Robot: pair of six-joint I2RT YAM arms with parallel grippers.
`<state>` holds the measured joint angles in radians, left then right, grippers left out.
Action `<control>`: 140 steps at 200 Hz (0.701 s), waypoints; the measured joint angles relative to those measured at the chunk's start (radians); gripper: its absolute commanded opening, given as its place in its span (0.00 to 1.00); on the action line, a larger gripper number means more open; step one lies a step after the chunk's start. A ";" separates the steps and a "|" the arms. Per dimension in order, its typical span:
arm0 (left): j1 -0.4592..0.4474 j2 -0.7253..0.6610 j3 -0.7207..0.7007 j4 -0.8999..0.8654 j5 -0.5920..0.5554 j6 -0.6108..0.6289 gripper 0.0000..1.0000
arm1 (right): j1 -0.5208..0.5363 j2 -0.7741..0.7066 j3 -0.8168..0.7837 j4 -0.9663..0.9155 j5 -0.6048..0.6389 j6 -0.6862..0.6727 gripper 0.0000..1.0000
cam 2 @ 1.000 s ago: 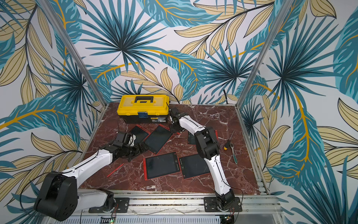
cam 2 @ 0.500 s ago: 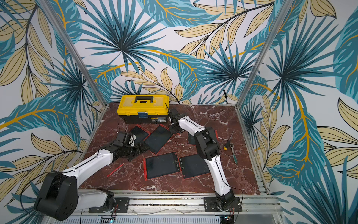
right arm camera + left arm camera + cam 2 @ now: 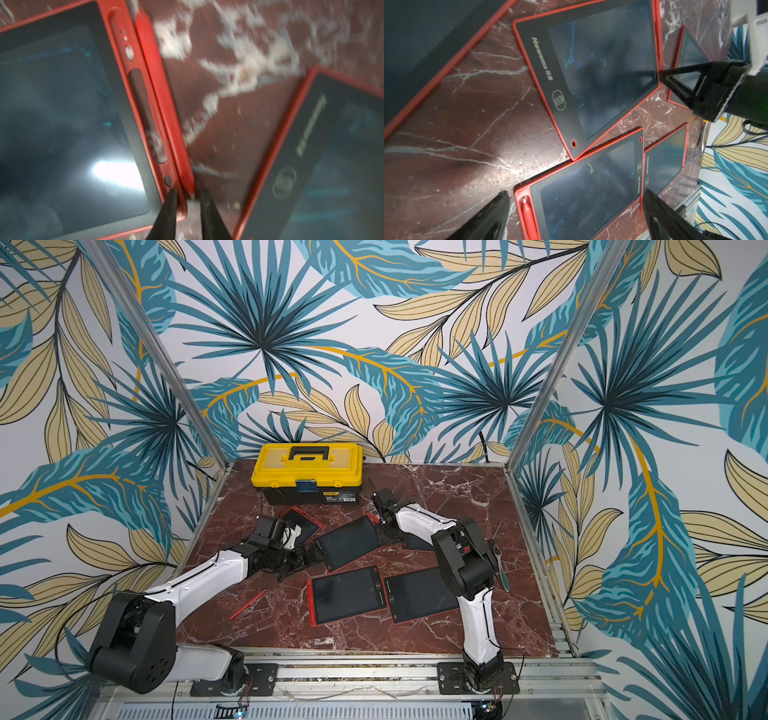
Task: Place the stylus back onto the writing tablet
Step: Adjust the writing tablet at the center of the board.
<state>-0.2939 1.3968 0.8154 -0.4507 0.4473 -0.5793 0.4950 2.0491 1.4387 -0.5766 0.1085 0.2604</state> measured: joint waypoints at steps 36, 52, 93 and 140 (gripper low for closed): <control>0.000 0.028 0.161 -0.091 0.060 0.146 1.00 | 0.024 -0.091 -0.134 0.021 0.005 0.110 0.22; 0.000 0.045 0.237 -0.126 0.080 0.193 1.00 | 0.046 -0.116 -0.170 0.028 0.007 0.150 0.23; 0.000 0.115 0.363 -0.194 0.142 0.285 1.00 | 0.072 -0.144 -0.197 0.013 0.015 0.221 0.29; 0.000 0.163 0.387 -0.259 0.178 0.372 1.00 | 0.066 -0.238 -0.192 -0.032 0.024 0.230 0.37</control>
<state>-0.2943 1.5597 1.2026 -0.7097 0.6250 -0.2077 0.5606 1.8114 1.2472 -0.6090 0.1326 0.4908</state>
